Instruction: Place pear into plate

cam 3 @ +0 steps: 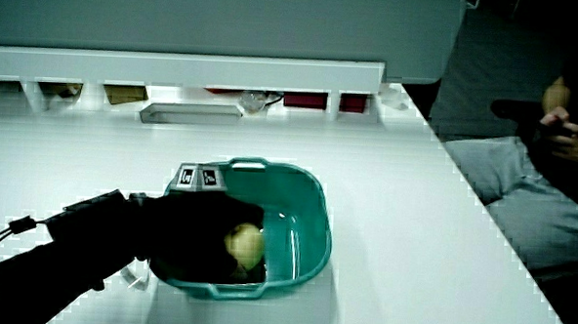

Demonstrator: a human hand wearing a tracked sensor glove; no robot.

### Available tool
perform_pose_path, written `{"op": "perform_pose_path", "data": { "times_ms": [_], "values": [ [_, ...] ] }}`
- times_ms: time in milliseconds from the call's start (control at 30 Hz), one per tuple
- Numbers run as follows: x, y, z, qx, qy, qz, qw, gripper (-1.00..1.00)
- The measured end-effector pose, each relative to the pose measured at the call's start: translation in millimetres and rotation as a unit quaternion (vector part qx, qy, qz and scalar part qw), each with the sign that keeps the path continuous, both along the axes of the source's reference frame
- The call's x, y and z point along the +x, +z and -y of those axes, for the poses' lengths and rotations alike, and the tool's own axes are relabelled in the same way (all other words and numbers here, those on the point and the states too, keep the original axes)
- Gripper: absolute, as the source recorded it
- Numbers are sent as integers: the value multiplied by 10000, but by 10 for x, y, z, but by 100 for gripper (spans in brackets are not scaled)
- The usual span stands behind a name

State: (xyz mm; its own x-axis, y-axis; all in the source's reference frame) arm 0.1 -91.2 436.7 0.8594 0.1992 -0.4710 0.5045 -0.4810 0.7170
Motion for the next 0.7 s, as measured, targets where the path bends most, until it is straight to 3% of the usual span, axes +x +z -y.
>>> {"op": "perform_pose_path", "data": {
  "times_ms": [67, 133, 267, 433, 567, 700],
  "values": [
    [0, 15, -7, -81, 3, 52, 10000, 0],
    [16, 16, -16, 7, 60, 160, 9999, 0],
    [18, 19, -26, 27, 179, 228, 9996, -24],
    [-27, -86, 1, -15, 95, 116, 9999, -53],
    [-65, -276, -8, 264, 118, -49, 9996, -76],
    [-154, -566, -17, 470, 94, -414, 9980, -100]
  ]
}}
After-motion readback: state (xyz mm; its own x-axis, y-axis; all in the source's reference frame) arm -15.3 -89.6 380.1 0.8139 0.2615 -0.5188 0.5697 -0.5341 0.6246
